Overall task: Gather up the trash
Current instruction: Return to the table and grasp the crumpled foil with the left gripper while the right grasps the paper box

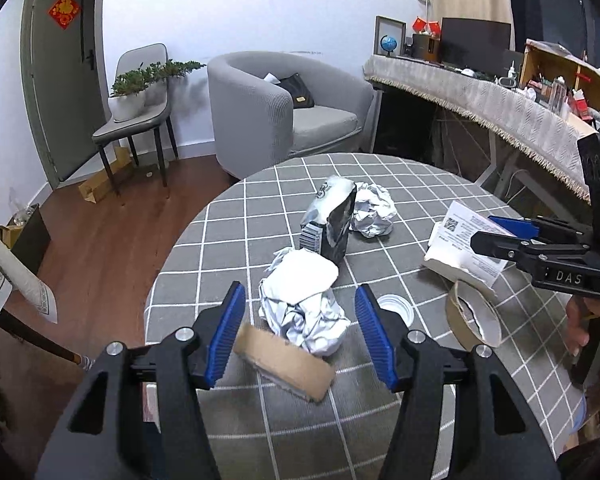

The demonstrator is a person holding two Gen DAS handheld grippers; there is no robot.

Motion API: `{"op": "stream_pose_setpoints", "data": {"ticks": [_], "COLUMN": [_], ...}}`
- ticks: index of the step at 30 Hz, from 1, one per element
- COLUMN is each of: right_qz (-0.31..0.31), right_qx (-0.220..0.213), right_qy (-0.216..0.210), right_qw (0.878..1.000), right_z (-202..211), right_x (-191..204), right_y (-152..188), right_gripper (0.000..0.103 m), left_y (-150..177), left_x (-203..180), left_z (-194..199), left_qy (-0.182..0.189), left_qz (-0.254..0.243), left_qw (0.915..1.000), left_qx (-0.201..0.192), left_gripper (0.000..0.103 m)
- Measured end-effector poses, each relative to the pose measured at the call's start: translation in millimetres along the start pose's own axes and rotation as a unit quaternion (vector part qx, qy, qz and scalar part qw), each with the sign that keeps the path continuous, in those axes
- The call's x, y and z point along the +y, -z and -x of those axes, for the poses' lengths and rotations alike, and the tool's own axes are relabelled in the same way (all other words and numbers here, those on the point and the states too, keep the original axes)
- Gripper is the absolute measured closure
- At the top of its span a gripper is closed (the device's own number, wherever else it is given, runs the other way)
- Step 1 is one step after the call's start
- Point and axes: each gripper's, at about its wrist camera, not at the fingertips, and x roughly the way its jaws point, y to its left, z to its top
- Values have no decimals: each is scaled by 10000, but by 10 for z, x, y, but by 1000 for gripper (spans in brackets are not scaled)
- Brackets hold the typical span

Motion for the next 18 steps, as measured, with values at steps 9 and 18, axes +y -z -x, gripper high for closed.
{"op": "stream_pose_setpoints", "data": {"ticks": [9, 18], "right_qz": [175, 415], "right_qx": [251, 619], "right_qy": [-159, -170], "right_qw": [9994, 9971], "right_z": [-174, -312], "right_x": [57, 162], "right_y": [-56, -39], "right_gripper": [76, 95], "left_y": [-27, -76], "left_x": [-12, 4], "left_z": [-148, -203], "left_qy": [-36, -48], "left_qz": [-71, -21], "left_qw": [9999, 9999], "left_qx": [113, 120], "left_gripper": [53, 59]}}
